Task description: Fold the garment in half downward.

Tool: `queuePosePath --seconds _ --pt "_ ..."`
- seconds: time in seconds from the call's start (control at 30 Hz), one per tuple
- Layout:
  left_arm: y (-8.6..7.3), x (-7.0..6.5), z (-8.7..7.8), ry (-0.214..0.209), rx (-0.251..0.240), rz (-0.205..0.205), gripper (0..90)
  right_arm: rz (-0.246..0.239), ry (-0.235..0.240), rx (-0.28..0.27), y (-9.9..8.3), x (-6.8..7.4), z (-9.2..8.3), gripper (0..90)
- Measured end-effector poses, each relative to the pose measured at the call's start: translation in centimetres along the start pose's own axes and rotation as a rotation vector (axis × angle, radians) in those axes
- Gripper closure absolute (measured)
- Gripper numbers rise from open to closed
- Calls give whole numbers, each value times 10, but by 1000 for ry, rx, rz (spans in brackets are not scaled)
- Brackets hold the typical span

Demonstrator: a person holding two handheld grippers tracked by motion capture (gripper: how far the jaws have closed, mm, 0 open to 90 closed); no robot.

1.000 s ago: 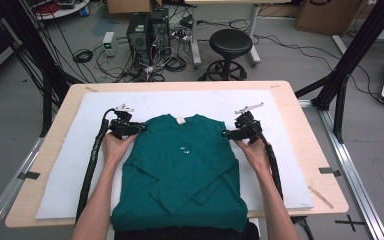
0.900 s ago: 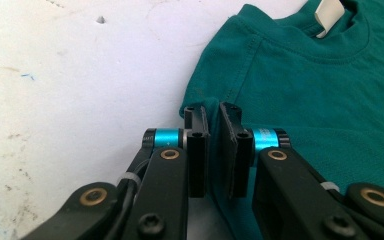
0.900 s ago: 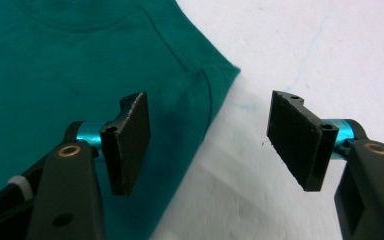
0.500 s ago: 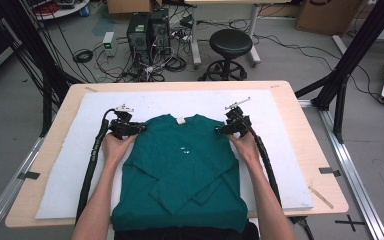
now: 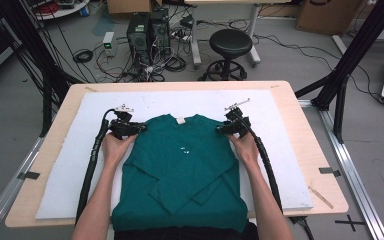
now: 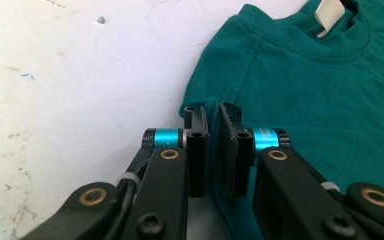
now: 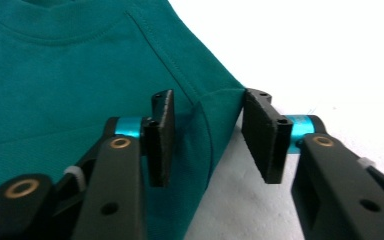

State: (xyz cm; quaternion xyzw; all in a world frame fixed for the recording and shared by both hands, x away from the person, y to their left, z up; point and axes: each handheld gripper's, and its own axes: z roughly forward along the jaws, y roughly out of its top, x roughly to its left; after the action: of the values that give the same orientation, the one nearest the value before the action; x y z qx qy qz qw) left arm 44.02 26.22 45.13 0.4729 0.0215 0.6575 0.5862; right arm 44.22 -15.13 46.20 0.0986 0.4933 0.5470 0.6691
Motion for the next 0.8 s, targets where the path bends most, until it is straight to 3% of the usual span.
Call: queuePosePath --seconds 0.37,0.67,0.8 --pt "0 -1 0 7 -1 4 826 -1 25 -8 -1 1 0 817" --pt "0 -5 -1 32 3 26 834 31 92 -21 -3 -8 0 846" --pt "2 -7 -3 36 9 16 845 28 91 -19 -1 -8 -2 848"
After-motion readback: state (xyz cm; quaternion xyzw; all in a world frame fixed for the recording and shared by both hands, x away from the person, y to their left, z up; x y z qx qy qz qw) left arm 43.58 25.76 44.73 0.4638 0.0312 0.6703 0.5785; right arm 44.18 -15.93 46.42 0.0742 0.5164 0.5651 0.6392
